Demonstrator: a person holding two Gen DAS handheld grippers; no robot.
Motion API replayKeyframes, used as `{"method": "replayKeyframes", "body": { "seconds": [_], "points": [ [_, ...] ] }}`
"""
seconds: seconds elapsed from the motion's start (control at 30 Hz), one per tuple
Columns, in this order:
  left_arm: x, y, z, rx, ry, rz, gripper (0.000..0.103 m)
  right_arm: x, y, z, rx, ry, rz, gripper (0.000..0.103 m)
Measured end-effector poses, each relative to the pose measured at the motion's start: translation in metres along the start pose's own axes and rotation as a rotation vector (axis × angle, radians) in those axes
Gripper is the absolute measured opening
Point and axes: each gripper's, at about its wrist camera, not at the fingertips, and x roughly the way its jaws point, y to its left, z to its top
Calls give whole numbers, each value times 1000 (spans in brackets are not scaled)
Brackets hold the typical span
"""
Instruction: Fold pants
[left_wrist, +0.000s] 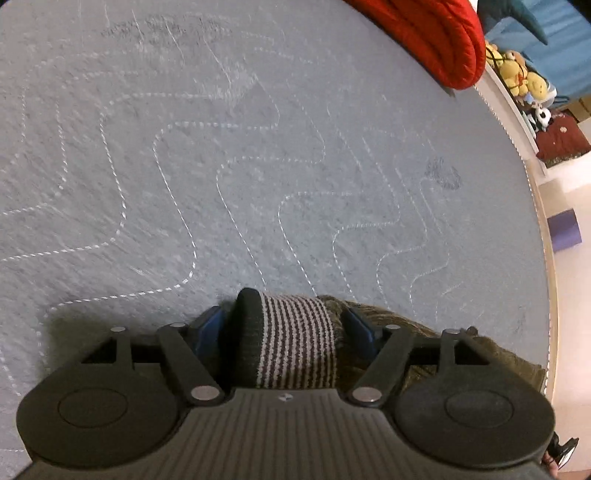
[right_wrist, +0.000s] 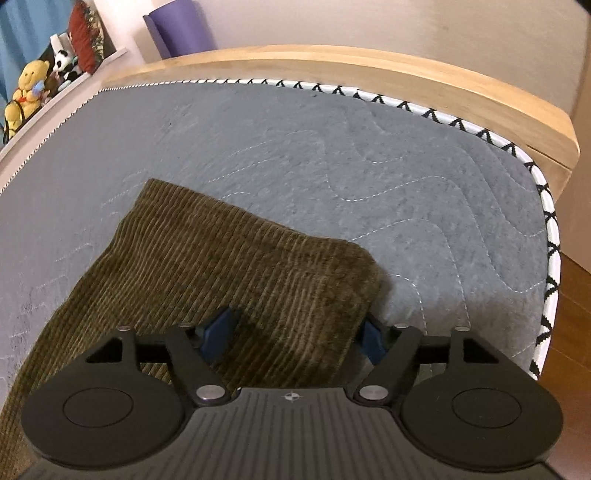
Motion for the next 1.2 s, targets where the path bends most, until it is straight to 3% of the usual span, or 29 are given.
{"method": "replayKeyframes", "body": {
  "seconds": [0.1, 0.17, 0.23, 0.3, 0.37, 0.4, 0.5, 0.63, 0.7, 0.77, 0.83, 0.9, 0.97, 1.03, 1.1, 1.13, 1.2],
  "points": [
    [2, -10, -2, 87, -7, 22, 67, 1, 5, -1, -7, -1, -9, 80],
    [-3, -16, -9, 147, -30, 36, 55, 1, 7, -1, -3, -4, -21, 80],
    [-17, -24, -14, 222, -117, 38, 51, 1, 8, -1, 9, -9, -33, 78],
    [-45, -28, -14, 213, -259, -1, 46, 0, 7, 0, 31, -20, -55, 65],
    [-73, -24, -7, 167, -365, -43, 44, -4, 3, 2, 95, -36, -34, 20],
    [-79, -21, -3, 158, -374, -55, 44, -7, 1, 3, 138, -38, 2, 17],
    [-66, -14, 3, 105, -369, 18, 45, -12, 8, -1, 155, -34, 39, 16],
    [-35, -16, 6, 98, -270, 172, 55, -11, 14, -9, 128, -11, 30, 18],
    [-56, -33, 0, 143, -354, 212, 55, -8, 10, -11, 126, 4, 25, 25],
    [-84, -55, -18, 264, -486, 254, 60, -8, 4, -9, 135, 9, 48, 26],
    [-92, -72, -34, 374, -534, 251, 60, -7, -1, -7, 123, 10, 66, 27],
    [-83, -83, -40, 416, -490, 202, 56, -7, -3, -7, 115, 9, 78, 26],
    [-72, -81, -40, 427, -426, 166, 36, -8, -7, -6, 125, 5, 81, 26],
    [-52, -74, -41, 428, -320, 158, 35, -7, -14, -3, 156, 9, 85, 26],
    [-14, -58, -35, 403, -162, 247, 26, -9, -20, -2, 198, 16, 93, 26],
    [-4, -54, -33, 408, -147, 288, 15, -10, -23, -2, 220, 20, 98, 27],
    [-3, -61, -31, 428, -168, 304, 15, -12, -29, -3, 245, 19, 96, 28]
  ]
}}
